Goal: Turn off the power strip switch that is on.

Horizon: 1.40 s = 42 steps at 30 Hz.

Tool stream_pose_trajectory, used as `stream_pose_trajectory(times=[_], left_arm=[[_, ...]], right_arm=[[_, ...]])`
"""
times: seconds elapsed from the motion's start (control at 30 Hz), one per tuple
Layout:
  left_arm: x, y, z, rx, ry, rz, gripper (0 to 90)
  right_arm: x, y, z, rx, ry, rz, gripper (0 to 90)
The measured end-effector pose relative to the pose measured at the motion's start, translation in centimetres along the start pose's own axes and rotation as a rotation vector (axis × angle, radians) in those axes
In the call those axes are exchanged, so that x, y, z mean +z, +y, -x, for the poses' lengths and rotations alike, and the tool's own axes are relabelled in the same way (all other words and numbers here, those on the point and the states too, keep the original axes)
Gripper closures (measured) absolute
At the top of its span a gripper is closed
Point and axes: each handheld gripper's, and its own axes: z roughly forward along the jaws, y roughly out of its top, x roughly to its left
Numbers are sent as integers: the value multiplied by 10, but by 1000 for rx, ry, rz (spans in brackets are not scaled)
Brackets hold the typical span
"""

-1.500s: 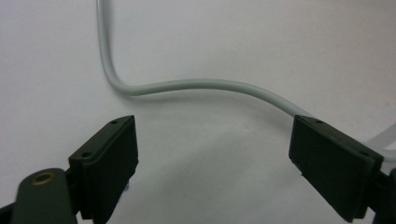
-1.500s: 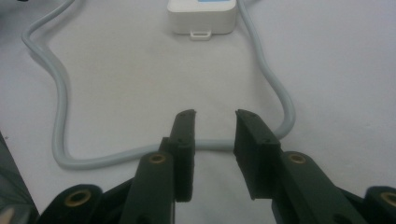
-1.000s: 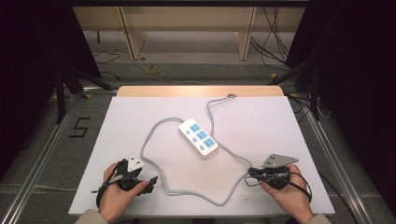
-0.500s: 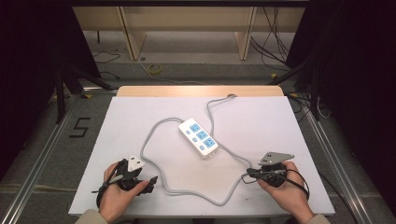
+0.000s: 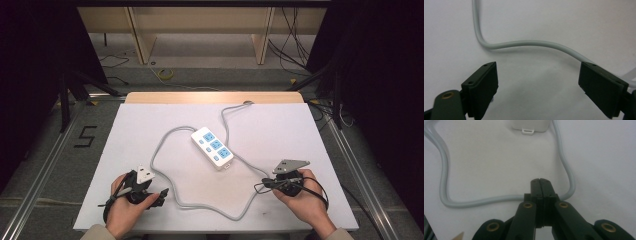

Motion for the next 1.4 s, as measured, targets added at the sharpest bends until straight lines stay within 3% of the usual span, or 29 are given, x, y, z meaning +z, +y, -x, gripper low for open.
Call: stream_pose_trajectory(times=[0.47,1.4], left_arm=[[-1,0,-1,-2,4,4,157],[-2,0,-1,7,12,8,158]], right_arm=[[5,11,-2,-28,8,-24,900],[13,33,-2,-15,19,-35,900]])
